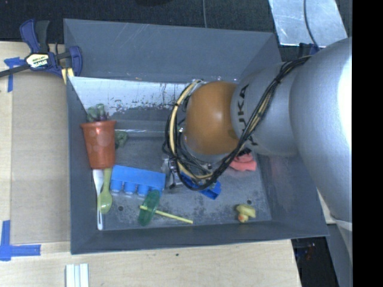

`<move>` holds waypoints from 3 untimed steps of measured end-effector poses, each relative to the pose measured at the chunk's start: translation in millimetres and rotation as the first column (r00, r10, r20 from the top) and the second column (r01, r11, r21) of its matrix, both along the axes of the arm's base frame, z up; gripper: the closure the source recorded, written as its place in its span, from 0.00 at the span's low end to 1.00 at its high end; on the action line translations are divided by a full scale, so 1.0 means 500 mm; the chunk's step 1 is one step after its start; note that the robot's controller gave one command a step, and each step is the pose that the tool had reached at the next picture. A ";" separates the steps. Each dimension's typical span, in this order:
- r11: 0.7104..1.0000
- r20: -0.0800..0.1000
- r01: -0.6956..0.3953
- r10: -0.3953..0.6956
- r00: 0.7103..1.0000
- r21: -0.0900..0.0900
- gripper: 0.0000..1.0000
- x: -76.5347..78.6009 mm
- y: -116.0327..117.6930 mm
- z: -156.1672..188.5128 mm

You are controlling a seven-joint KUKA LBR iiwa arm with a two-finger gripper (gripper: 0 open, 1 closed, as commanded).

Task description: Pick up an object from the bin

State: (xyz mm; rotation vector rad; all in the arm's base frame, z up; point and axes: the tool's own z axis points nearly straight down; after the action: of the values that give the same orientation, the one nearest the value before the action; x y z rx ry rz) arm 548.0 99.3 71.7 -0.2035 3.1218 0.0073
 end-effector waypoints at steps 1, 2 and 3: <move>1.000 -0.002 0.000 0.000 1.000 -0.001 0.00 -0.001 -0.001 -0.002; 1.000 -0.002 0.000 0.000 1.000 -0.001 0.00 -0.001 -0.001 -0.002; 1.000 -0.004 0.001 -0.001 1.000 -0.001 0.00 -0.026 -0.131 0.128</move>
Offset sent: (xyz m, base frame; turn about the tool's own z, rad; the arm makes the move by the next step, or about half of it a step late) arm 0.0000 0.0000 0.0000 0.0000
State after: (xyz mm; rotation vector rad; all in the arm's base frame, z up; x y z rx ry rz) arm 535.2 34.1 135.8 -0.2028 3.1259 0.0064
